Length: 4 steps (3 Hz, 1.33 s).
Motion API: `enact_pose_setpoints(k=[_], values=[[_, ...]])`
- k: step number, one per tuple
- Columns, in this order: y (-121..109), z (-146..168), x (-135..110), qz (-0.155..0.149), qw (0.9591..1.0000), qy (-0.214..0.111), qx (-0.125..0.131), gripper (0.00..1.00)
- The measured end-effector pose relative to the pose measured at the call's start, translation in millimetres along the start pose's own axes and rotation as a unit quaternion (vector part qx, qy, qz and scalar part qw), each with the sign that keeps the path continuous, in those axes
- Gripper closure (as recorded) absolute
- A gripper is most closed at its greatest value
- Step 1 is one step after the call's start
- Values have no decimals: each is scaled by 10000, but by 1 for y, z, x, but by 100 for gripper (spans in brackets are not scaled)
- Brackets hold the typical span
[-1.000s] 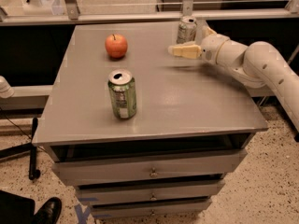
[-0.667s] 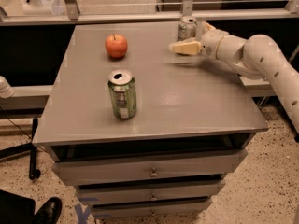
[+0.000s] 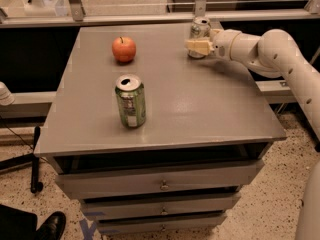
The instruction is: Knock 7up can over
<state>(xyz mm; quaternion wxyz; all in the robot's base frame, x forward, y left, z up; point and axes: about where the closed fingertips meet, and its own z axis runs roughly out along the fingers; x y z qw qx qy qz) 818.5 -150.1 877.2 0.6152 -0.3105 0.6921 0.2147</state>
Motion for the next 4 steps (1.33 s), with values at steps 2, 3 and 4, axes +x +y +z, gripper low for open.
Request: enact_pose_setpoints(k=[2, 3, 4], values=[[14, -12, -17, -213, 9984, 515, -69, 87], [22, -22, -26, -692, 9929, 936, -253, 100], [33, -32, -29, -1422, 9762, 1502, -660, 100]])
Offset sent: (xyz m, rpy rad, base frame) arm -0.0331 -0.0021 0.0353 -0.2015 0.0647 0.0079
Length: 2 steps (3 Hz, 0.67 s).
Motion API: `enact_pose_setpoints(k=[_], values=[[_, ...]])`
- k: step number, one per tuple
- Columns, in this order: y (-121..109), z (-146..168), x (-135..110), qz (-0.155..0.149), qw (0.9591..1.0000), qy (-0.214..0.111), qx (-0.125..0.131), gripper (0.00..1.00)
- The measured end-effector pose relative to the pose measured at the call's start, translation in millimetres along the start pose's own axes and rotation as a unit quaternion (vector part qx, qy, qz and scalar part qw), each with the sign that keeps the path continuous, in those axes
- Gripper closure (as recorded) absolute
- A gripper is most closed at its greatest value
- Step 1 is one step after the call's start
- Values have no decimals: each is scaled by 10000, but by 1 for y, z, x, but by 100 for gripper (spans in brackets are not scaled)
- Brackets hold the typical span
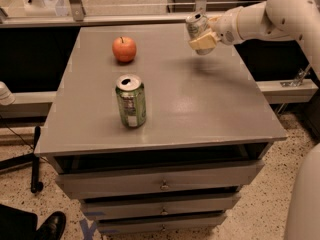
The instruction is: Knock 7up can over
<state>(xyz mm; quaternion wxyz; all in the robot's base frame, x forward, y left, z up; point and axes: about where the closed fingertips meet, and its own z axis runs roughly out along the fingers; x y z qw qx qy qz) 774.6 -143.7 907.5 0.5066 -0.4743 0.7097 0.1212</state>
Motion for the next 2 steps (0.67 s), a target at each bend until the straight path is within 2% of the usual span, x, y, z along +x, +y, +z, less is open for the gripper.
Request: enact_pose_setpoints(k=[1, 2], values=[[12, 3, 3, -745, 9947, 472, -528, 100], [37, 8, 11, -1489, 9761, 949, -1269, 100]])
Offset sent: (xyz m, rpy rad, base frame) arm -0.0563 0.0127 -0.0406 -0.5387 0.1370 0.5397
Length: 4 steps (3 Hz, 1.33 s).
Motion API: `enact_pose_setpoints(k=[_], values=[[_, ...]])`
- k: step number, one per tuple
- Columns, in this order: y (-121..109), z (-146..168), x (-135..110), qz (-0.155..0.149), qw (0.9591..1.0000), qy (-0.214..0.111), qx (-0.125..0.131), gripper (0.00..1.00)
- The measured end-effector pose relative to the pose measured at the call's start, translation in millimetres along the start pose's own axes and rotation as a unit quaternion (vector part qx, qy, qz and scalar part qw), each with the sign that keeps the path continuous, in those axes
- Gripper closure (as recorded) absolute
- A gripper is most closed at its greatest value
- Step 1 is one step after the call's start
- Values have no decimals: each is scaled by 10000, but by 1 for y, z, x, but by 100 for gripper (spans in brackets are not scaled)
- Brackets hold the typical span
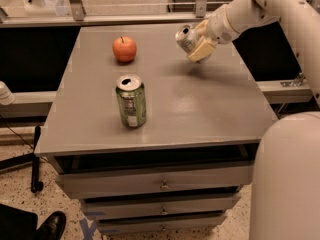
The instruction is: Knock 7up can over
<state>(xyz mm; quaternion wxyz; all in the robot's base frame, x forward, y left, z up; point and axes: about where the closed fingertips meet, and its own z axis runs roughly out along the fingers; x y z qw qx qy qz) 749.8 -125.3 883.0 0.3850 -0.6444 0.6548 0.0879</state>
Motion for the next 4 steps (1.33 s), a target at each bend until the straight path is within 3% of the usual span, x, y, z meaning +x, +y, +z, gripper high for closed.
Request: enact_pose_setpoints(k=[1, 2, 4], values=[[26, 4, 5, -527, 9952, 354, -740, 100], [47, -2, 9, -1007, 9831, 706, -1353, 100], [69, -6, 10, -1708, 9581, 1031, -2057, 100]])
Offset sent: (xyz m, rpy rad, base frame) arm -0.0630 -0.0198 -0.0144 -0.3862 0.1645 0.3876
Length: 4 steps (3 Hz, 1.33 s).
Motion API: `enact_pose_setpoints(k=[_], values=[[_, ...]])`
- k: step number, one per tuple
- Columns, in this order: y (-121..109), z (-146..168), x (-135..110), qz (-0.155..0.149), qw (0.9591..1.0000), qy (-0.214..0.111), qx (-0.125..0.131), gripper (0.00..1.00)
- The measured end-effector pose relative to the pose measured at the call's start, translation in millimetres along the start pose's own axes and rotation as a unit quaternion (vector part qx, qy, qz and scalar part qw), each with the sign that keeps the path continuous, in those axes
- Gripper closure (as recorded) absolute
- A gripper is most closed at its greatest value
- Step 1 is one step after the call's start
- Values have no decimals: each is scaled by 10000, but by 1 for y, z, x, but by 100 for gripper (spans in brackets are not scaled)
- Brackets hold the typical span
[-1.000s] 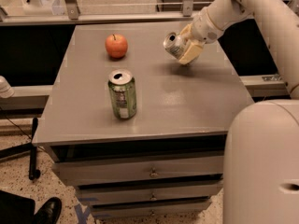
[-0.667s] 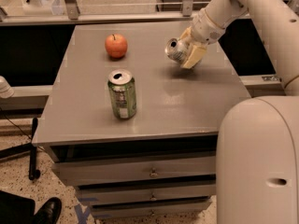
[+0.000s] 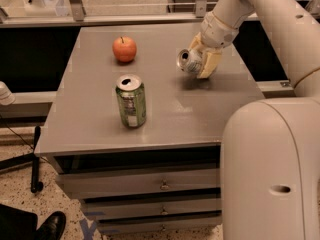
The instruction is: Knock 7up can over
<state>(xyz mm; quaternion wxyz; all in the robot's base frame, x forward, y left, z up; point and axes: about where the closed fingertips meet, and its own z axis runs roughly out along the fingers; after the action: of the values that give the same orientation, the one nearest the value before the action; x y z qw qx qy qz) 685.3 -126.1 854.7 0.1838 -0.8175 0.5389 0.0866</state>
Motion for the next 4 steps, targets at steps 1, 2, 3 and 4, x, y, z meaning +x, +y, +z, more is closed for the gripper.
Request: enact_pose_setpoints(k=[1, 2, 3, 4], values=[[1, 0, -9, -321, 9993, 126, -114, 82], [4, 3, -18, -492, 9985, 149, -212, 59], [10, 8, -24, -571, 9978, 141, -309, 36], [14, 12, -28, -607, 9973, 122, -384, 12]])
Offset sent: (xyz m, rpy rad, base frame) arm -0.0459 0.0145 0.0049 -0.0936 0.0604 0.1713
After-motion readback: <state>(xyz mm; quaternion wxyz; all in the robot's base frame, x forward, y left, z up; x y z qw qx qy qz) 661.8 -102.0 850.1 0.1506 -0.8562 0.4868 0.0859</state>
